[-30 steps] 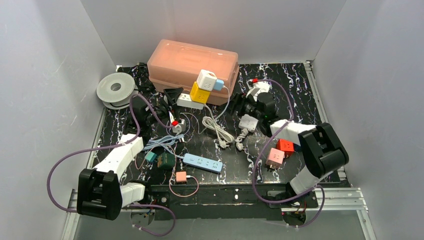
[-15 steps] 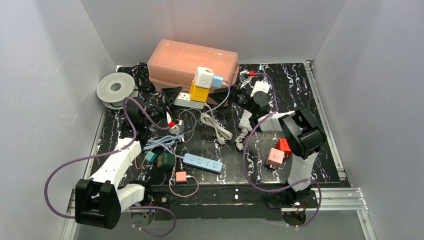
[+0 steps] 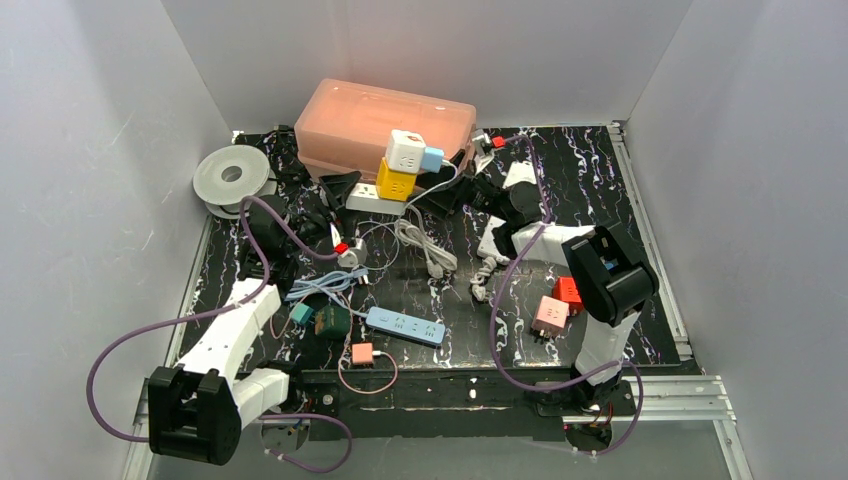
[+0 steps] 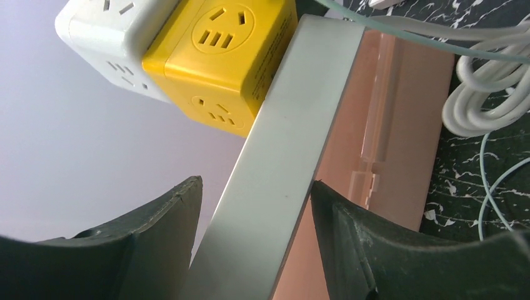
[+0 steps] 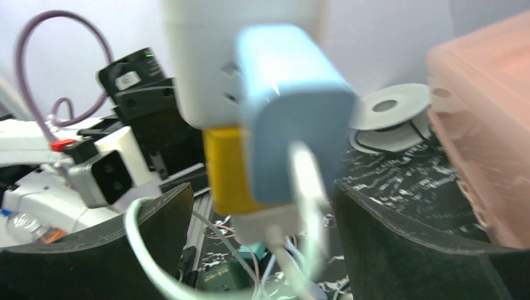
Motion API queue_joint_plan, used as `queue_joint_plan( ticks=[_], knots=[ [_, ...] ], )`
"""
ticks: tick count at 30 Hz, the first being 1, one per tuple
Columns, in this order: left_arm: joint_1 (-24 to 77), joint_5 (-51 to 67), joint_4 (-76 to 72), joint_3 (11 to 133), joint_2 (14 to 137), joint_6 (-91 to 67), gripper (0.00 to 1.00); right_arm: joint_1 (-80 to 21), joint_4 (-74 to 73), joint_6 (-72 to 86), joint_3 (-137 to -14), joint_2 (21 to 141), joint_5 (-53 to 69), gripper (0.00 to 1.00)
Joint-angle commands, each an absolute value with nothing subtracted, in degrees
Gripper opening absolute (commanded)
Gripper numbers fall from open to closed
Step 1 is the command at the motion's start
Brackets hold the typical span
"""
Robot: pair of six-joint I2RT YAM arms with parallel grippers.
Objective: Pull the plug off the socket
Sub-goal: Remove the plug from the socket.
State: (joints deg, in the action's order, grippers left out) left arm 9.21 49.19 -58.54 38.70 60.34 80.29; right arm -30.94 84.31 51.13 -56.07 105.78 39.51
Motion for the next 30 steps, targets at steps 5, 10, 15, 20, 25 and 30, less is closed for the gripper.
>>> queue_joint_plan(
  ticks=[5, 10, 15, 20, 25, 30],
  knots=[
    [10.7, 51.9, -64.7, 44.8, 58.8, 79.2, 0.00, -35.4, 92.4, 50.5, -58.1, 100.4, 43.9, 0.90],
    [11.1, 52.6, -65.8, 44.4, 58.7, 79.1, 0.00, -36.1, 92.4, 50.2, -58.8, 100.8, 40.4, 0.90],
    [11.8, 52.2, -66.2, 45.3, 57.5, 76.6, 0.00, -36.6, 92.4, 50.9, -60.1, 103.0, 39.5, 0.90],
    [11.9, 50.6, -65.6, 46.5, 56.1, 74.5, 0.00, -36.5, 92.4, 50.2, -59.1, 102.7, 37.0, 0.91],
    [12.0, 52.8, -65.3, 44.4, 53.9, 73.6, 0.00, -36.5, 92.4, 52.8, -64.8, 104.3, 37.1, 0.91],
    [12.0, 52.2, -65.0, 44.2, 52.9, 72.8, 0.00, -36.4, 92.4, 55.5, -67.1, 106.1, 36.7, 0.91]
  ],
)
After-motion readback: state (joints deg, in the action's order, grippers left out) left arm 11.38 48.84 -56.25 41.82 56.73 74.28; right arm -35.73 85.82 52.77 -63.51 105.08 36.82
